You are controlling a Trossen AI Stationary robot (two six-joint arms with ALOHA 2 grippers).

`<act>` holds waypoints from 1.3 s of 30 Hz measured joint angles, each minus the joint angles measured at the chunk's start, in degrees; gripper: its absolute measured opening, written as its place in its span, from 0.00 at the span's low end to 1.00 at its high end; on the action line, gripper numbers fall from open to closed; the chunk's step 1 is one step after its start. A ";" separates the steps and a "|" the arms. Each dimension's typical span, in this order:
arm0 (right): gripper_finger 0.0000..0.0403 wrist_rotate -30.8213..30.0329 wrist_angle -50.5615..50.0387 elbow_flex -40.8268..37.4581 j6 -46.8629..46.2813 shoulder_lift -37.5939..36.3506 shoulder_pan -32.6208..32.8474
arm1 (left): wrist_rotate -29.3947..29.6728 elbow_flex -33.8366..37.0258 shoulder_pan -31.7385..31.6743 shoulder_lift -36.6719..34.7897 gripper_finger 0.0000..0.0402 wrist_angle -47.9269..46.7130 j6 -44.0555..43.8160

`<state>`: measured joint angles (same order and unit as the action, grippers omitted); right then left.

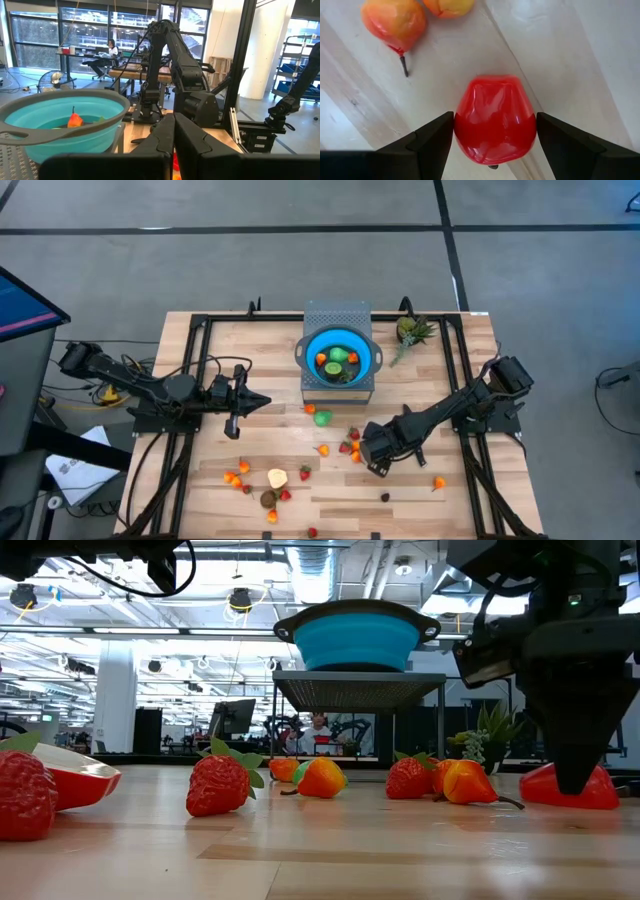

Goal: Pick & Place Fruit
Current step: Put the right sliced apple into the strainer bowl

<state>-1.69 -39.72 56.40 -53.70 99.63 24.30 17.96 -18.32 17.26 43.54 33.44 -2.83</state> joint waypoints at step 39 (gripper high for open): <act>0.74 -2.60 0.11 0.02 2.52 0.00 0.06 | 0.00 -0.01 -0.01 0.01 0.00 -0.01 0.00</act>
<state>-4.30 -39.62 56.42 -51.18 99.63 24.36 17.96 -18.33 17.25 43.55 33.43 -2.83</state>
